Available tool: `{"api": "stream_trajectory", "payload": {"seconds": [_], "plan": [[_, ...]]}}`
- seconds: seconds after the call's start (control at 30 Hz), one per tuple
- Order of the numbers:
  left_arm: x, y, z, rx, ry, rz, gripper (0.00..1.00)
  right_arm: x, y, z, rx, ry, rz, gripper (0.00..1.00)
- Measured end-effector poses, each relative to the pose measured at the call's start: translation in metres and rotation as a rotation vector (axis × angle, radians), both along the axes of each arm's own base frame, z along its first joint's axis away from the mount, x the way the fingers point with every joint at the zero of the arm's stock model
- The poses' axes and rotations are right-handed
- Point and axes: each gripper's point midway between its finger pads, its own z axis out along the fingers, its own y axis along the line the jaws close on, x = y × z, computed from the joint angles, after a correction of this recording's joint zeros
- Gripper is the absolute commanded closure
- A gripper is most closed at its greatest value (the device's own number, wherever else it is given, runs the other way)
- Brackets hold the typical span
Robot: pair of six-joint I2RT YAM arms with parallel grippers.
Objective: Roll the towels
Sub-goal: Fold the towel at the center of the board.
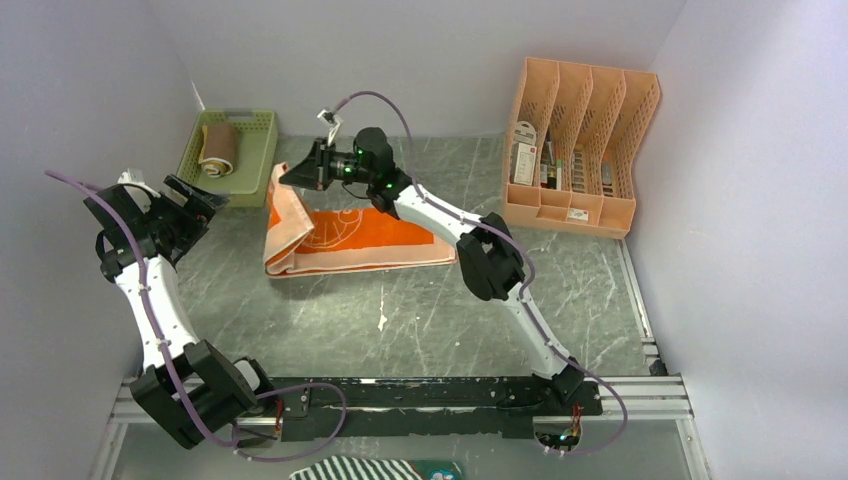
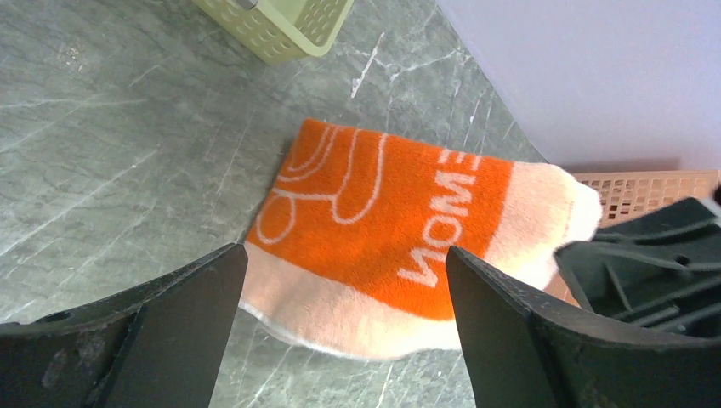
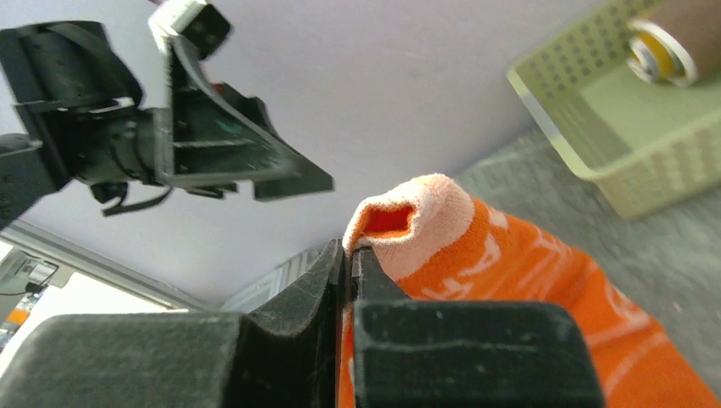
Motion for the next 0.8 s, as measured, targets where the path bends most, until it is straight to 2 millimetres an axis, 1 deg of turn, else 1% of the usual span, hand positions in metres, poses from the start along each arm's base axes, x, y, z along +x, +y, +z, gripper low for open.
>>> {"api": "stream_trajectory", "payload": {"seconds": [0.03, 0.07, 0.2, 0.3, 0.4, 0.5, 0.57, 0.67, 0.73, 0.8], "plan": [[0.0, 0.0, 0.0, -0.001, 0.001, 0.0, 0.01, 0.004, -0.004, -0.011, -0.015, 0.019, 0.001, 1.0], [0.0, 0.0, -0.001, 0.0, 0.002, -0.002, 0.01, 0.009, -0.01, -0.017, -0.023, 0.031, -0.006, 1.0], [0.0, -0.001, -0.002, 0.0, 0.003, -0.006, 0.01, 0.027, -0.037, -0.061, -0.091, 0.113, -0.03, 1.0], [0.0, 0.0, -0.003, 0.003, 0.005, -0.009, 0.01, 0.033, -0.062, -0.091, -0.145, 0.176, -0.044, 1.0], [0.001, 0.0, -0.006, 0.002, 0.012, -0.012, 0.01, 0.033, -0.086, -0.106, -0.176, 0.218, -0.054, 1.0], [0.001, 0.001, -0.008, 0.0, 0.018, -0.012, 0.01, 0.029, -0.108, -0.107, -0.184, 0.233, -0.063, 1.0], [0.0, 0.0, -0.01, -0.002, 0.02, -0.013, 0.01, 0.026, -0.122, -0.101, -0.177, 0.23, -0.07, 1.0], [-0.001, -0.001, -0.015, -0.011, 0.029, -0.016, 0.01, 0.024, -0.137, -0.091, -0.154, 0.211, -0.077, 1.0], [-0.002, -0.002, -0.018, -0.018, 0.037, -0.016, 0.01, 0.024, -0.145, -0.09, -0.144, 0.21, -0.08, 1.0], [-0.002, -0.002, -0.02, -0.019, 0.041, -0.017, 0.01, 0.024, -0.154, -0.095, -0.139, 0.219, -0.087, 1.0]]}}
